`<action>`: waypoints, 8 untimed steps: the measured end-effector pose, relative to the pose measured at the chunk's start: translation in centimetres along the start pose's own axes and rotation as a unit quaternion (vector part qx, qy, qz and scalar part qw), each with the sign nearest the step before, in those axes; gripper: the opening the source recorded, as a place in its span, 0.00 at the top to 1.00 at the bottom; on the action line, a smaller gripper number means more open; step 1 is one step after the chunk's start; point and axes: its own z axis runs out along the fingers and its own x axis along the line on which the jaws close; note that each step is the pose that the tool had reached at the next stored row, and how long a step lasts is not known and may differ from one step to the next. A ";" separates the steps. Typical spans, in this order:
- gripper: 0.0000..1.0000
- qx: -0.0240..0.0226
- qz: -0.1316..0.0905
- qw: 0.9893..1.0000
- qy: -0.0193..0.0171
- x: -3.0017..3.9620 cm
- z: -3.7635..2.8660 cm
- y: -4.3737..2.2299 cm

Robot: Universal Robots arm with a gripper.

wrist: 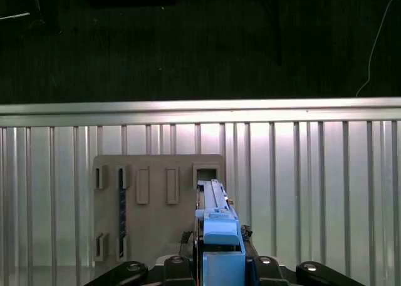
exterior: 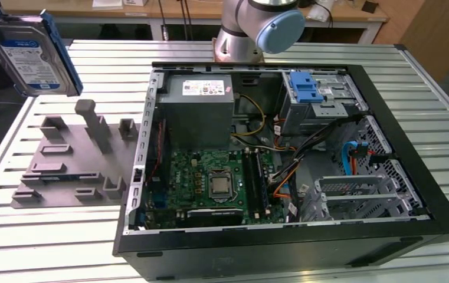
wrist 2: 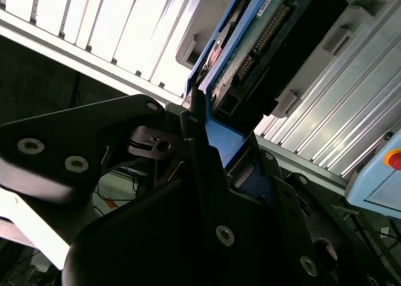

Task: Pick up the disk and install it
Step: 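Pick up the disk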

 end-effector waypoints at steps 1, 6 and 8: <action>0.64 0.000 0.000 1.000 0.000 0.00 -0.06 0.00; 0.64 0.000 0.000 1.000 0.000 0.00 -0.36 0.00; 0.64 0.000 0.000 1.000 0.000 0.00 -0.48 0.00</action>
